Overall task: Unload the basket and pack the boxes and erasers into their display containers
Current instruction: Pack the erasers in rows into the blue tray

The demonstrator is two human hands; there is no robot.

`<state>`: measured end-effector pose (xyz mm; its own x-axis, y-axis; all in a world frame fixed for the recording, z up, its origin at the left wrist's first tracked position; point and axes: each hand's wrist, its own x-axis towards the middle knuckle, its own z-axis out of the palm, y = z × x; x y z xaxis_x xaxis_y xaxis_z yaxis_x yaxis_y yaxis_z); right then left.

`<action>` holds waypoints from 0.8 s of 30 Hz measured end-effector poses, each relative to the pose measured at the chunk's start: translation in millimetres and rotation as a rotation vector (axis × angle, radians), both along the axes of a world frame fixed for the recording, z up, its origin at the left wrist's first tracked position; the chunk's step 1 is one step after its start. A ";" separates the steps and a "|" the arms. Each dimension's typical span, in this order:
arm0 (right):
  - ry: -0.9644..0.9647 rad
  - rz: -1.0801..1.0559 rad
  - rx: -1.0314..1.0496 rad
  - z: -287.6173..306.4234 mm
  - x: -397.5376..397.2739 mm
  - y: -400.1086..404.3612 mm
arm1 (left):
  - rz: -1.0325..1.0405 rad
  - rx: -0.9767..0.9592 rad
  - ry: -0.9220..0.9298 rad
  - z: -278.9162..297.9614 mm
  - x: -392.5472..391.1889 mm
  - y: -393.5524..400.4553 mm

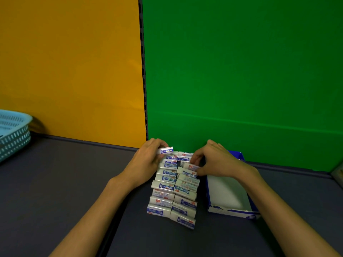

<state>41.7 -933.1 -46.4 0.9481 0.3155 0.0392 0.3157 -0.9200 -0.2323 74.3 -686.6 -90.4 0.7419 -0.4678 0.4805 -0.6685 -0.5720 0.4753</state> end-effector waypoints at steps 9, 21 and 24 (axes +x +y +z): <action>0.031 0.013 0.252 10.0 -1.4 1.0 | 0.011 -0.014 0.036 1.4 0.2 -0.4; -0.022 0.016 0.566 19.1 -22.5 -22.4 | -0.116 -0.124 0.160 23.3 -26.0 -25.1; -0.056 -0.064 0.577 26.8 -31.3 -47.8 | -0.157 -0.100 0.175 30.0 -32.9 -38.3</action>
<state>10.4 -981.0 -19.7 0.9562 0.1707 0.2380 0.2899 -0.6672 -0.6861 41.4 -724.9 -60.5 0.7398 -0.5406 0.4006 -0.6479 -0.4117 0.6408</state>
